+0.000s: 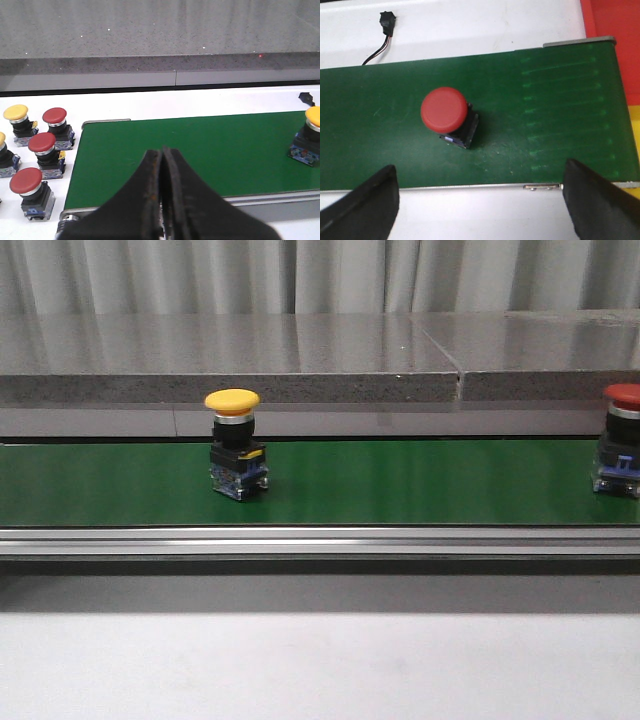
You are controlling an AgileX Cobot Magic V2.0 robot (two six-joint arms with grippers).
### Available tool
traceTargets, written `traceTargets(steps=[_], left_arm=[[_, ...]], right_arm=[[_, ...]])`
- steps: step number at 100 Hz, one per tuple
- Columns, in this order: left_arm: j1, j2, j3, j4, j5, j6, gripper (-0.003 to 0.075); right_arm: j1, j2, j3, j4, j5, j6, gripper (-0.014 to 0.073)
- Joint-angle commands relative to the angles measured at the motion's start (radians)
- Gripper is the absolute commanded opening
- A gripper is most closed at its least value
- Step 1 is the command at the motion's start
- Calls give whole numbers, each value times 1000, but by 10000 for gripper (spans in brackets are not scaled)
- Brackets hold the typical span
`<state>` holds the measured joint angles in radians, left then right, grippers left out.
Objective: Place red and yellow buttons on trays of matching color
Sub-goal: 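Lower the right gripper onto the red button on the conveyor and grasp, then carry the red button into the red tray and open the right gripper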
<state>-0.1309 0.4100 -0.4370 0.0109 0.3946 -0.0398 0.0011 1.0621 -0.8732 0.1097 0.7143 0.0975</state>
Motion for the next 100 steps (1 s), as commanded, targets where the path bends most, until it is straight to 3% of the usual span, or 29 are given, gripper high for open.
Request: traceTargets(steps=[1,53,61,79,86,100], left_arm=[[-7,2,-26,-11,-84,-6,-19],[-7,2,-26,-11,-84,-6,-19],[-7,2,-26,-11,-84,-6,-19],[-7,2,-26,-11,-84,-6,-19],[-7,2,-26,-11,-84,-6,-19],[-7,2,-26,-11,-84,-6,-19]], right_arm=[[0,53,-72,6,-27,-31,655],[0,378,-173,-44,-89,-64,633],[0,394,-173,-49,-85,-64,548],[0,400,-183,-53,-52,-64,188],[0,400,-207,-59,-27,-64,133],[-17,400,-285,-92,24,-64,133]])
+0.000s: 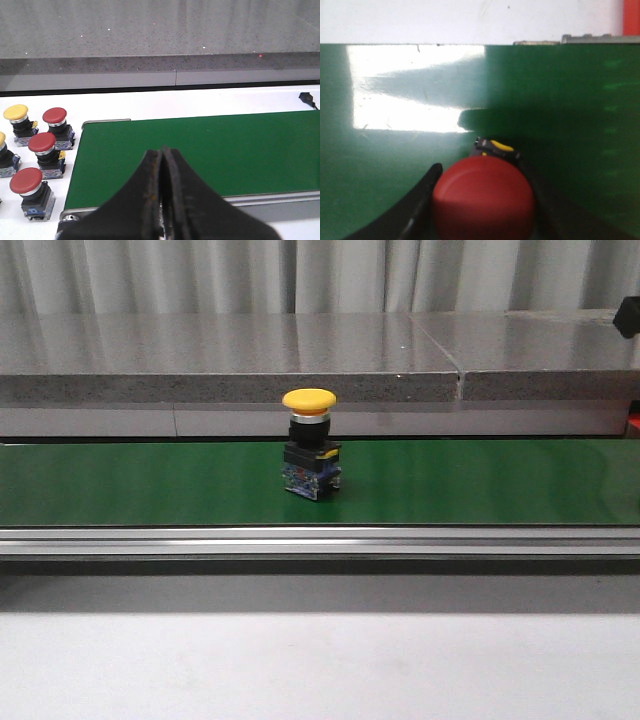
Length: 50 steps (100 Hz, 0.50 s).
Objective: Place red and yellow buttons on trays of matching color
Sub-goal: 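Carry the red button into the red tray and open the right gripper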
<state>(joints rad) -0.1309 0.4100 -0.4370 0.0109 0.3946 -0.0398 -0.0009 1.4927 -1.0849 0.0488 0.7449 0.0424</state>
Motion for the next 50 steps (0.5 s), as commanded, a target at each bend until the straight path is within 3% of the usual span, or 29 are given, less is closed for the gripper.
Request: traceTargets(steps=[1,50], left_arm=[[-7,2,-26,-11,-84,-6,-19],[-7,2,-26,-11,-84,-6,-19]], right_arm=[[-17,-31,-82,-35,-5,-9,133],[-384,125,-362,-49,-25,-9,133]])
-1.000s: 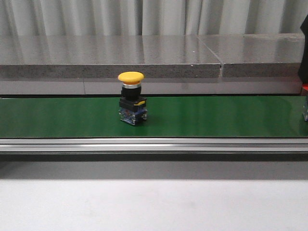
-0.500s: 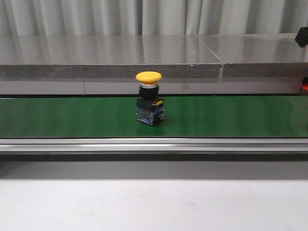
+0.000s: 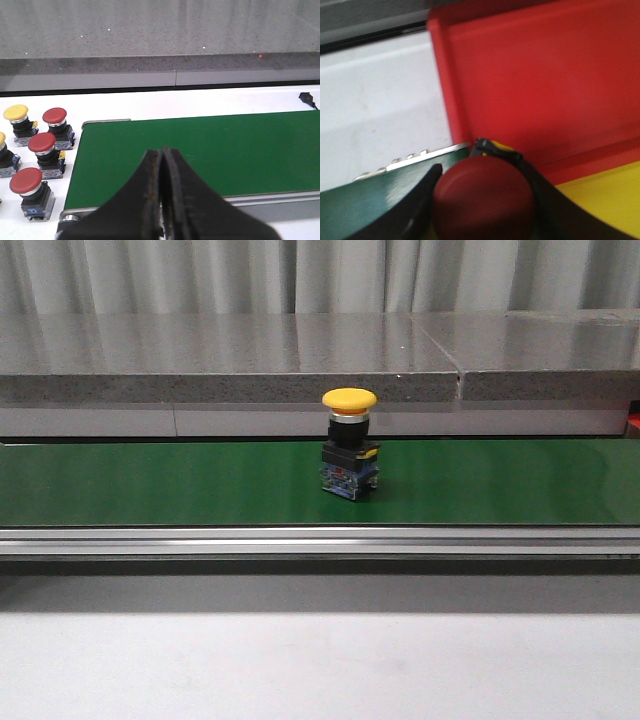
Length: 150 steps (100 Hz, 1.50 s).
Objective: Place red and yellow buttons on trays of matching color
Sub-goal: 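Carry the red button into the red tray and open the right gripper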
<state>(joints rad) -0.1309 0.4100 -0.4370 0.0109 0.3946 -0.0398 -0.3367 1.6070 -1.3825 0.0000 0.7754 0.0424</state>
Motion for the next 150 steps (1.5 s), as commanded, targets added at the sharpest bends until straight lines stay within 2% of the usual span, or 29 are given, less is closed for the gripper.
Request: traceTargets(steps=[1,16,41,70,79,83,84,92,100,106,124,150], left_arm=[[-7,2,-26,-11,-84,-6,-19],[-7,2,-26,-11,-84,-6,-19],[-7,2,-26,-11,-84,-6,-19],[-7,2,-26,-11,-84,-6,-19],[-7,2,-26,-11,-84,-6,-19],[-7,2,-26,-11,-84,-6,-19],[-7,2,-26,-11,-84,-6,-19],[-7,2,-26,-11,-84,-6,-19],[-7,2,-26,-11,-84,-6,-19],[-7,2,-26,-11,-84,-6,-19],[-7,2,-26,-11,-84,-6,-19],[-7,2,-26,-11,-84,-6,-19]], right_arm=[[-55,20,-67,5,-58,-9,133],[-92,121,-104,49,-104,-9,133],[-92,303,-150,68,-124,-9,133],[-92,383,-150,87,-151,-9,139],[-92,383,-150,90,-151,-9,223],[-92,383,-150,90,-151,-9,314],[-92,383,-150,90,-151,-9,314],[-92,383,-150,90,-150,-9,534],[-92,381,-153,90,-150,-9,671],[-92,381,-161,90,-146,-9,644],[-92,349,-174,90,-115,-9,645],[-77,182,-170,90,-56,-19,645]])
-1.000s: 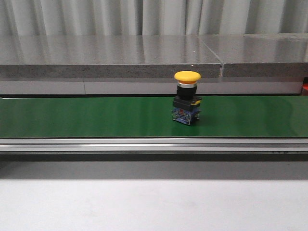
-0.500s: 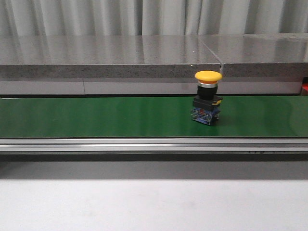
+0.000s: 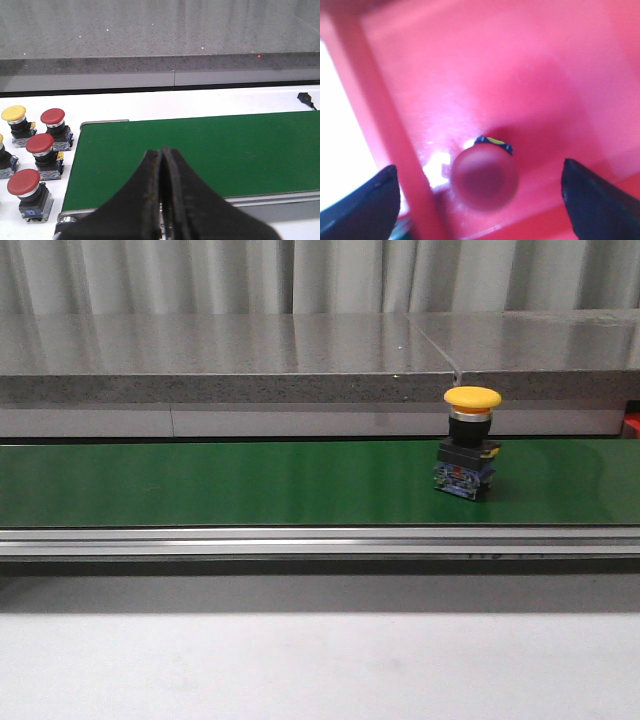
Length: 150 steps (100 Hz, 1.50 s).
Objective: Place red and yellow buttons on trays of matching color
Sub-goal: 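Carry the red button into the red tray and open the right gripper, then grasp the yellow button at the conveyor end with the right gripper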
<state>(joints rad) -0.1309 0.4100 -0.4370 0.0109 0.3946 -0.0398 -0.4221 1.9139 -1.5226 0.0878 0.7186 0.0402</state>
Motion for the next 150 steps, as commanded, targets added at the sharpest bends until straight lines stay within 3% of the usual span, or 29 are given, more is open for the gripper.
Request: traceTargets(steps=[1,35,68,113,150], left_arm=[[-7,2,-26,-11,-84,-6,-19],[-7,2,-26,-11,-84,-6,-19],[-7,2,-26,-11,-84,-6,-19],[-7,2,-26,-11,-84,-6,-19],[-7,2,-26,-11,-84,-6,-19]], right_arm=[[10,-130,-29,3,1,-18,645],[143,-397,-28,3,163,-51,645],[305,-521,40,3,274,-86,645],[490,-589,399,36,122,-181,645],[502,-563,467,166,-51,-318,645]])
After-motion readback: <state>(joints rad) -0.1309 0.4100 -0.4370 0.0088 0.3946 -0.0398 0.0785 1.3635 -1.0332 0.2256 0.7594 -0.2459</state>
